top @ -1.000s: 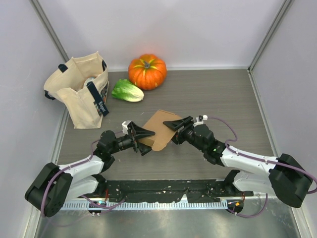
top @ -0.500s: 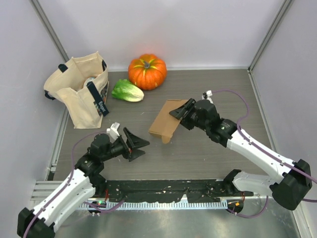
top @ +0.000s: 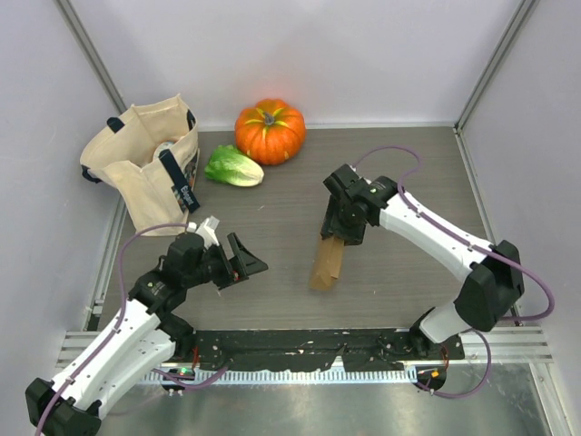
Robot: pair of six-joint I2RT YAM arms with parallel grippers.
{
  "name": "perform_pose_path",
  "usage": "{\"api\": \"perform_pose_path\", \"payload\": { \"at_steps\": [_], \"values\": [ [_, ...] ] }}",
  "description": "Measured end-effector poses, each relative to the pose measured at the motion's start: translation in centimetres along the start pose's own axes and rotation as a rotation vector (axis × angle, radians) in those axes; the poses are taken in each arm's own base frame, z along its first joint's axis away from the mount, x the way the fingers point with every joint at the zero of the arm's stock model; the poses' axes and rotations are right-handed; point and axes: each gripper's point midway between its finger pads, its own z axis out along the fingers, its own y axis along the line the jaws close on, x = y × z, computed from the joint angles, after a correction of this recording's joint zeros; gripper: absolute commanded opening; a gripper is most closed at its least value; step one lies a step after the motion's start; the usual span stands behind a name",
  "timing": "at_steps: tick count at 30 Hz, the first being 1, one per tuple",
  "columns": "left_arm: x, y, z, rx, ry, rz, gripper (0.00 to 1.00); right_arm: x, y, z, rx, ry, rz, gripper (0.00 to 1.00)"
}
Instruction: Fold the paper box
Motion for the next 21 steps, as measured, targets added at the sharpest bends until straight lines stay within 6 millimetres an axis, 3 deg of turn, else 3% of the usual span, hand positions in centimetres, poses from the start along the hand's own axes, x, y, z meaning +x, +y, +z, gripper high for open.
{"api": "perform_pose_path", "payload": {
  "at_steps": [9,15,20,21],
  "values": [
    [0.5,0.3,0.2,0.010,0.027,0.047,0.82,1.4,-1.2,3.6,0.145,0.066,-0.017,0.52],
    [1.2,0.9,0.4,0.009,0.056,0.060,0.75,2.3,-1.0,6.5,0.200,0.085,-0.058,0.73],
    [1.7,0.8,0.8,0.022,0.080,0.069,0.68,1.9,-0.6,6.8,0.188,0.078,-0.084,0.80],
    [1.9,0.8,1.0,0.025,0.089,0.070,0.65,1.7,-0.4,6.6,0.179,0.071,-0.094,0.87]
  ]
}}
